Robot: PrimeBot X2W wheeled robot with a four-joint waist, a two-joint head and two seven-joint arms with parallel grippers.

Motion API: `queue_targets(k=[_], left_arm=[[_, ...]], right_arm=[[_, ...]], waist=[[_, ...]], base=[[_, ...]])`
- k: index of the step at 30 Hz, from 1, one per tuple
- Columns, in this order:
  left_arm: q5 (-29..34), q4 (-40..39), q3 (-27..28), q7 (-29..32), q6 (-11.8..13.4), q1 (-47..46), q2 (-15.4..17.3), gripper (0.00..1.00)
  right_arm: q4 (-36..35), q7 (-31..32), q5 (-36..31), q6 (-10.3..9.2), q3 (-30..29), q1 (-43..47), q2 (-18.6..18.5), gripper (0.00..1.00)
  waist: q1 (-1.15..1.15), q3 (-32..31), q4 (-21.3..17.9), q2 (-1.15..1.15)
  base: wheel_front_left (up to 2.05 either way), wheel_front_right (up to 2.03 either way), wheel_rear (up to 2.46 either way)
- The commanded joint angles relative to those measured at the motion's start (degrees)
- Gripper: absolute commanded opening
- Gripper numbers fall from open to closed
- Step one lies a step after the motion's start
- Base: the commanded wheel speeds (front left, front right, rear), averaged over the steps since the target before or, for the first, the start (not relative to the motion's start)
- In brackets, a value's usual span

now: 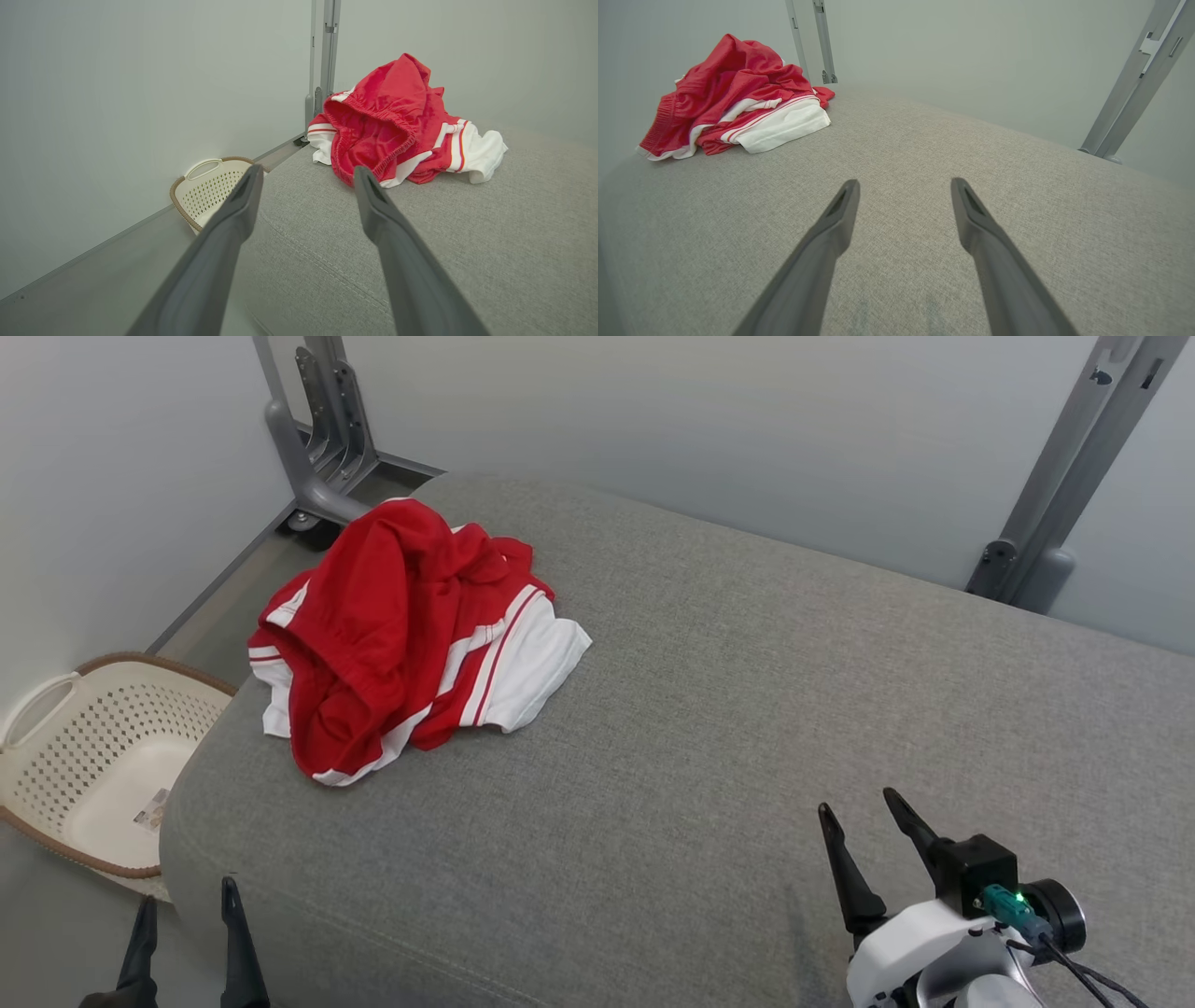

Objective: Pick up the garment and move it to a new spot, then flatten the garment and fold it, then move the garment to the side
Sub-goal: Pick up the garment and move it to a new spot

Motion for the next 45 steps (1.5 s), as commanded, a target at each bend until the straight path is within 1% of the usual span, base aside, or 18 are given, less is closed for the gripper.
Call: queue_targets(k=[1,7,12,15,19,21,27,31,35,38,41,43,45], left_arm=[[-0.5,-0.5,0.4,0.0,0.3,0.9,-0.2,1.0],[-0.4,-0.5,1.2,0.0,0.2,0.9,-0.6,1.0],[-1.1,2.9,0.1,0.4,-2.2,-3.5,0.4,1.0],[-2.0,5.9,-1.1,2.7,-3.8,-8.8,1.3,1.0],[-3.6,11.2,-3.3,8.2,-5.4,-17.4,2.3,1.0],[-5.2,14.0,-3.1,10.7,-5.9,-21.8,3.1,1.0],[-12.0,21.7,-1.3,16.4,-6.6,-33.0,2.7,1.0],[-15.3,26.4,-0.7,19.7,-7.0,-39.4,4.4,1.0],[-16.7,30.9,-0.4,22.4,-7.1,-44.0,6.5,1.0],[-16.4,34.2,-0.2,25.3,-6.4,-46.8,9.0,1.0],[-16.1,36.6,0.0,27.6,-5.0,-48.8,10.8,1.0],[-15.4,38.1,-0.3,29.5,-3.8,-49.8,12.5,1.0],[-14.1,39.2,-0.8,31.3,-1.6,-50.4,13.8,1.0]], right_arm=[[0.5,-0.5,0.2,0.0,0.3,-1.0,-0.3,1.0],[1.8,-1.2,0.5,-0.01,0.8,-2.0,-0.3,1.0],[2.0,-1.6,0.7,-0.01,-0.4,-0.2,-0.3,1.0],[1.5,-1.4,0.4,0.0,-1.8,1.0,-0.3,1.0],[-0.2,-0.9,-0.4,-0.01,-4.1,3.8,-0.3,1.0],[-2.1,0.3,-1.3,0.0,-3.8,4.2,-0.2,1.0],[-9.2,4.7,-5.7,-0.01,-3.8,3.2,-0.3,1.0],[-13.7,7.2,-7.7,-0.01,-3.5,2.5,-0.4,1.0],[-17.7,8.9,-8.5,-0.02,-3.6,2.2,-1.3,1.0],[-20.1,9.8,-8.3,-0.03,-3.4,2.1,-1.7,1.0],[-22.1,10.4,-8.0,-0.04,-3.5,2.2,-2.2,1.0],[-23.2,10.5,-7.9,-0.03,-3.4,2.3,-2.1,1.0],[-24.1,10.7,-7.7,-0.03,-3.4,2.4,-2.1,1.0]], waist=[[0.0,0.8,0.7,0.0],[0.0,0.8,0.7,0.0],[0.0,0.5,0.4,0.0],[0.0,0.4,0.4,0.0],[0.0,0.0,0.1,0.0],[0.0,1.3,-2.2,0.0],[0.0,8.1,-9.8,0.0],[0.0,12.6,-14.8,0.0],[0.0,16.0,-18.9,0.0],[0.0,18.2,-21.8,0.0],[0.0,20.1,-23.8,0.0],[0.0,21.1,-24.9,0.0],[0.0,22.0,-25.8,0.0]], base=[[0.0,0.0,0.0],[0.0,0.0,0.0],[0.0,0.0,0.0],[0.0,0.0,0.0],[0.0,0.0,0.0],[0.0,0.0,0.0],[0.0,0.0,0.0],[0.0,0.0,0.0],[0.0,0.0,0.0],[0.0,0.0,0.0],[0.0,0.0,0.0],[0.0,0.0,0.0],[0.0,0.0,0.0]])
